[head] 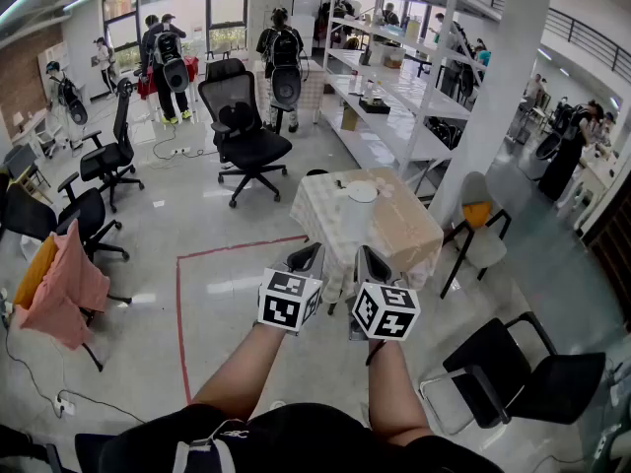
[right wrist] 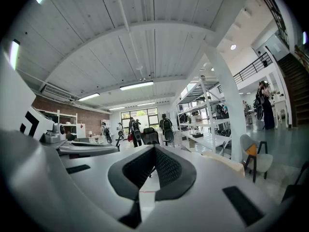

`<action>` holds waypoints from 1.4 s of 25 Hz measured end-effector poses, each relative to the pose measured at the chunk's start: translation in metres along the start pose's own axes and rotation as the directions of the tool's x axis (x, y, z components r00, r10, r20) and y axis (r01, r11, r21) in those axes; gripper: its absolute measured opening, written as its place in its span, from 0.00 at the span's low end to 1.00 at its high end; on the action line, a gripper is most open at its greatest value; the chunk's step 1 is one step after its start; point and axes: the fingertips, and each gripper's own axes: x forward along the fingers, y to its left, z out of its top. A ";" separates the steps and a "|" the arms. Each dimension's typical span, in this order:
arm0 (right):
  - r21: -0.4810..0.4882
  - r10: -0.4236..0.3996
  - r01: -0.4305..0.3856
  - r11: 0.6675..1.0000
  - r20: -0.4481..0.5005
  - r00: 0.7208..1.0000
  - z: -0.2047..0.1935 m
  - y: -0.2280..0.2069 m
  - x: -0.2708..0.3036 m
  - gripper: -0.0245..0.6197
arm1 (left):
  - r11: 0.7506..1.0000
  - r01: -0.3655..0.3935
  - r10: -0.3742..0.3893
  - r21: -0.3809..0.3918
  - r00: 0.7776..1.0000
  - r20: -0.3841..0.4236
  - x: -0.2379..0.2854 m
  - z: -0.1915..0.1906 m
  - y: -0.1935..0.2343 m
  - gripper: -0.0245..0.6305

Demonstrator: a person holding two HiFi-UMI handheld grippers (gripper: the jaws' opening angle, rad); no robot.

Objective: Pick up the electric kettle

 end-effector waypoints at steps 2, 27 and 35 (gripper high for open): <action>-0.015 -0.002 0.002 1.000 -0.002 1.000 -0.001 0.001 0.000 0.04 | 1.000 -0.002 0.002 -0.003 1.000 0.002 0.001 -0.001 -0.001 0.03; 0.011 -0.064 0.064 0.998 -0.007 0.998 -0.015 0.007 0.044 0.04 | 0.997 0.058 -0.060 -0.042 0.998 -0.031 0.028 -0.025 0.047 0.03; 0.034 -0.101 0.102 0.994 -0.028 0.994 -0.030 0.011 0.062 0.04 | 0.993 0.109 -0.111 -0.033 0.992 -0.058 0.039 -0.044 0.064 0.03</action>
